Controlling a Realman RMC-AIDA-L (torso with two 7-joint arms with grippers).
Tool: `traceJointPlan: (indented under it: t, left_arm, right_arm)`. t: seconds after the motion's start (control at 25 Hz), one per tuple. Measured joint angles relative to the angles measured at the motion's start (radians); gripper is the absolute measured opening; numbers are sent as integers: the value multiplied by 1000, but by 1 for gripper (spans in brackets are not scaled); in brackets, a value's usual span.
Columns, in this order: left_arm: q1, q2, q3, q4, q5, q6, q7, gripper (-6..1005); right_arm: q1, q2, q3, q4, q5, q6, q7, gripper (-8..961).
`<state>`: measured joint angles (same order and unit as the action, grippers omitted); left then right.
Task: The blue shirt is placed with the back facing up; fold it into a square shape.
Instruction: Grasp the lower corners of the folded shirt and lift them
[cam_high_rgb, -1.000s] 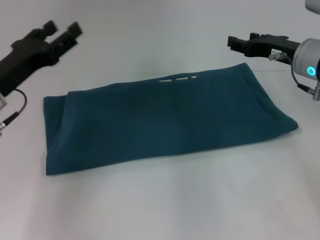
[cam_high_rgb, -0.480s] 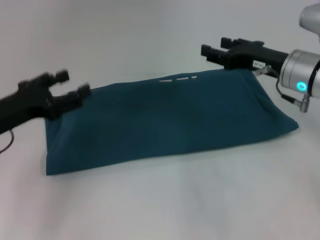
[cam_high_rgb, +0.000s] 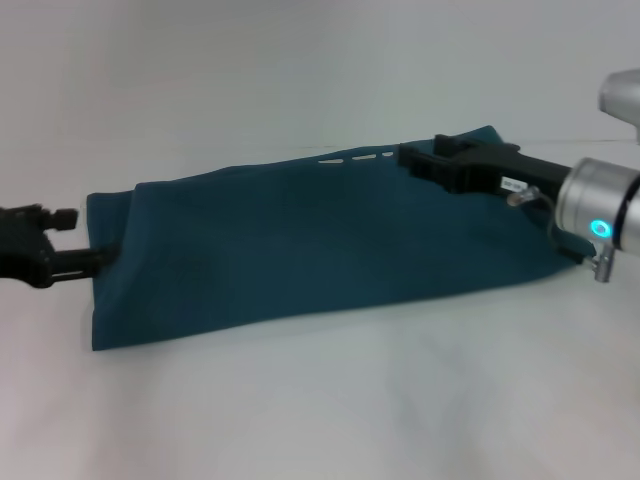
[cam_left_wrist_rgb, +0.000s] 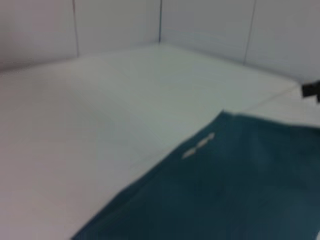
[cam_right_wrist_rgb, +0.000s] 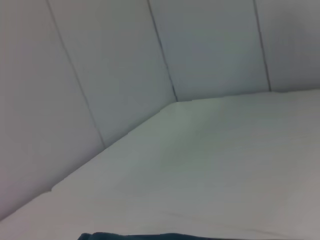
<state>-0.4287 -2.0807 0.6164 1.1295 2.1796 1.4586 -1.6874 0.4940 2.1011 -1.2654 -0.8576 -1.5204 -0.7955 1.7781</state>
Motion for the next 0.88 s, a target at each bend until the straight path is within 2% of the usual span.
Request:
traceJointPlan:
  t: [0.24, 0.48, 0.88]
  left_arm:
    - [19, -5, -23, 29, 83, 23, -43, 781]
    - [54, -32, -26, 12, 134, 13, -4, 781]
    - [68, -36, -27, -132, 150, -119, 129, 781]
  right_arm:
    - [-58, -1, -30, -71, 22, -19, -27, 669]
    - [-73, -5, -46, -98, 13, -30, -82, 669]
    - [-78, -4, -68, -90, 3, -33, -71, 669]
